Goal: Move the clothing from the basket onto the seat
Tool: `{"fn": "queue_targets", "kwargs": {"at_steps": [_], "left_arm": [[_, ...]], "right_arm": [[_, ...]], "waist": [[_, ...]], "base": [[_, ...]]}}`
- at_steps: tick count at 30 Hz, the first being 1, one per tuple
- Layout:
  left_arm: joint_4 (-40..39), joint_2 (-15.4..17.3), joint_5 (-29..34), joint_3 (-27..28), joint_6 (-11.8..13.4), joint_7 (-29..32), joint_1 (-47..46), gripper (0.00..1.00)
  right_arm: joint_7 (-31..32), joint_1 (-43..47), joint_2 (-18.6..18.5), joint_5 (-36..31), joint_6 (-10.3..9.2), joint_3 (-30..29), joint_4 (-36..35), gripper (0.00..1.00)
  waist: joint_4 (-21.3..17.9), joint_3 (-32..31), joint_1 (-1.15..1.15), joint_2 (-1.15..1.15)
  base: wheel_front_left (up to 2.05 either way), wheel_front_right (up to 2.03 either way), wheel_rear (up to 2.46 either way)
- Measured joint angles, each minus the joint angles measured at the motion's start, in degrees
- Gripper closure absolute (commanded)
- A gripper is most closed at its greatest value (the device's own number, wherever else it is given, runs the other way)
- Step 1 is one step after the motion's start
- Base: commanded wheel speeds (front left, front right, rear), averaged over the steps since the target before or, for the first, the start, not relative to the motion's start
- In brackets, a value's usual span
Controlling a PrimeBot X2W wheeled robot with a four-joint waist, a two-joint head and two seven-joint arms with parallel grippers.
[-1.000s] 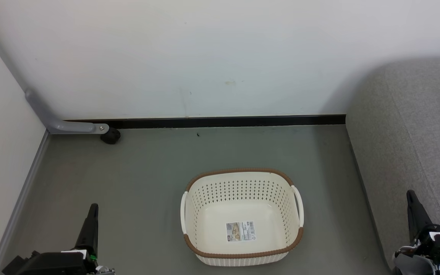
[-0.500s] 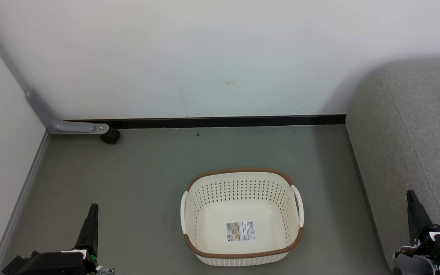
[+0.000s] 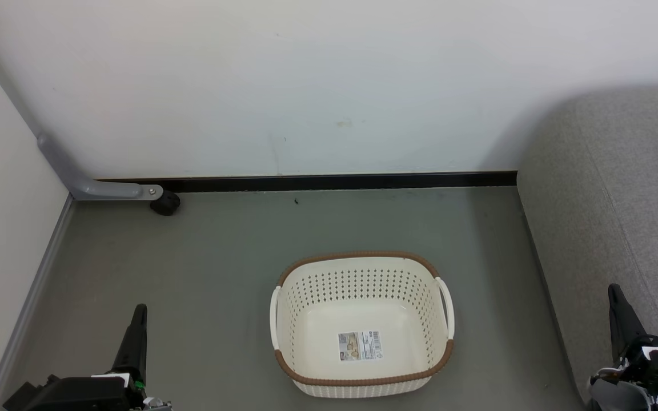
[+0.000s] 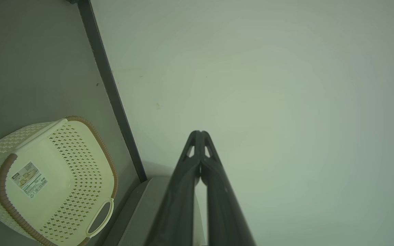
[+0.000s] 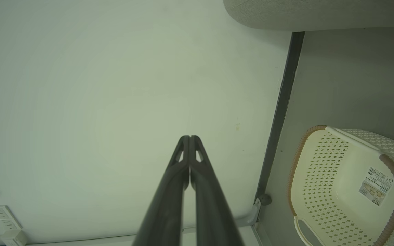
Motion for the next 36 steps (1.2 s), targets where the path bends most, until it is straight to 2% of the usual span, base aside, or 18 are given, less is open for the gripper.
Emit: {"fn": "queue_targets", "kwargs": {"at_steps": [36], "left_arm": [[0.0, 0.0, 0.0, 0.0, 0.0, 0.0, 0.0, 1.00]], "right_arm": [[0.0, 0.0, 0.0, 0.0, 0.00, 0.0, 0.0, 1.00]], "waist": [[0.0, 0.0, 0.00, 0.00]], "base": [[0.00, 0.00, 0.00]]}}
